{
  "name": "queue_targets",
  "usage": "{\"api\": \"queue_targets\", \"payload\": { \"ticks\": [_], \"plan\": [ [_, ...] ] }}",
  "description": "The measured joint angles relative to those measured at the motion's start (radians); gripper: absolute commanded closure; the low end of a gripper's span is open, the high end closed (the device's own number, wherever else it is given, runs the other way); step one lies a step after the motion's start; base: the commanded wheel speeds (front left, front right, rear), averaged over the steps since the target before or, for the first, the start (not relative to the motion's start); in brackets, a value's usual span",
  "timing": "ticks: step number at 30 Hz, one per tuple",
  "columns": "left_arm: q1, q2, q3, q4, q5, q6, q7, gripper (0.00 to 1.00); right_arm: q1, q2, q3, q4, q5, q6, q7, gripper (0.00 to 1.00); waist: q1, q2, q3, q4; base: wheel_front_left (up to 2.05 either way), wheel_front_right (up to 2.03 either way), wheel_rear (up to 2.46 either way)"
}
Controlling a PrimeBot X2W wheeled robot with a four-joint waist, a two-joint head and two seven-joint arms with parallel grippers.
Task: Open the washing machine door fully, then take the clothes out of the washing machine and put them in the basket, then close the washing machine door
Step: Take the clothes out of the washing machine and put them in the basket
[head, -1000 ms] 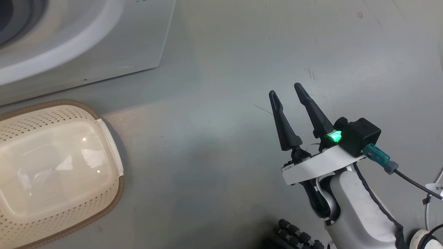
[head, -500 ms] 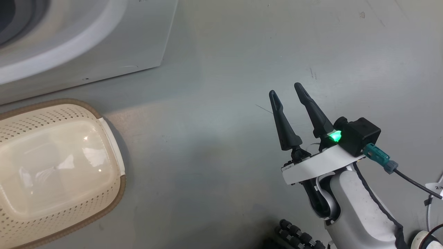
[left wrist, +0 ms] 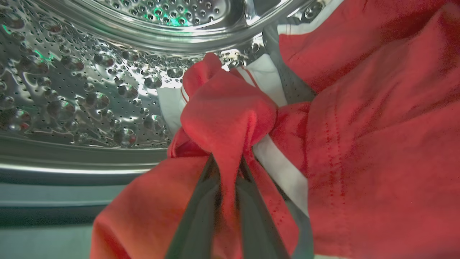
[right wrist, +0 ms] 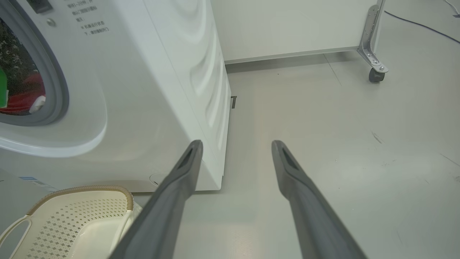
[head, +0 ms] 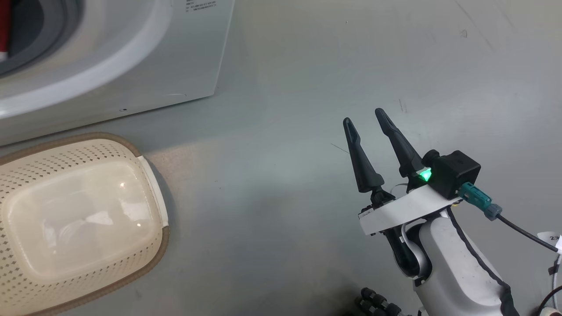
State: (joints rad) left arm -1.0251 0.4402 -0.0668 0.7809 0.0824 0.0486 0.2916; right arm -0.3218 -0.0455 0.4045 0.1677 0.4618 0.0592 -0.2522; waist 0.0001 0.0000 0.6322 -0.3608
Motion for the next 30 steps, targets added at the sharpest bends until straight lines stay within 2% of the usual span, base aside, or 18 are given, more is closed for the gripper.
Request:
{"api": "queue_targets", "payload": {
  "ticks": [19, 20, 22, 30],
  "plan": [
    [0.101, -0.135, 0.07, 0.053, -0.128, 0.017, -0.276, 1.0, 0.012, 0.0, -0.067, 0.043, -0.057, 0.0, 0.0, 0.0, 0.0, 0.0, -0.146, 0.055, 0.0, 0.0, 0.0],
    [0.134, -0.169, 0.08, 0.057, -0.159, 0.016, -0.342, 1.0, 0.036, -0.001, -0.088, 0.055, -0.077, 0.0, 0.0, 0.0, 0.0, 0.0, -0.186, 0.074, 0.0, 0.0, 0.0],
    [0.147, -0.184, 0.089, 0.057, -0.172, 0.016, -0.377, 1.0, 0.047, -0.001, -0.098, 0.06, -0.079, 0.0, 0.0, 0.0, 0.0, 0.0, -0.206, 0.085, 0.0, 0.0, 0.0],
    [0.209, -0.239, 0.099, 0.05, -0.216, -0.01, -0.501, 1.0, 0.094, -0.004, -0.124, 0.076, -0.091, 0.001, 0.0, 0.0, 0.0, 0.0, -0.288, 0.131, 0.0, 0.0, 0.0]
  ]
}}
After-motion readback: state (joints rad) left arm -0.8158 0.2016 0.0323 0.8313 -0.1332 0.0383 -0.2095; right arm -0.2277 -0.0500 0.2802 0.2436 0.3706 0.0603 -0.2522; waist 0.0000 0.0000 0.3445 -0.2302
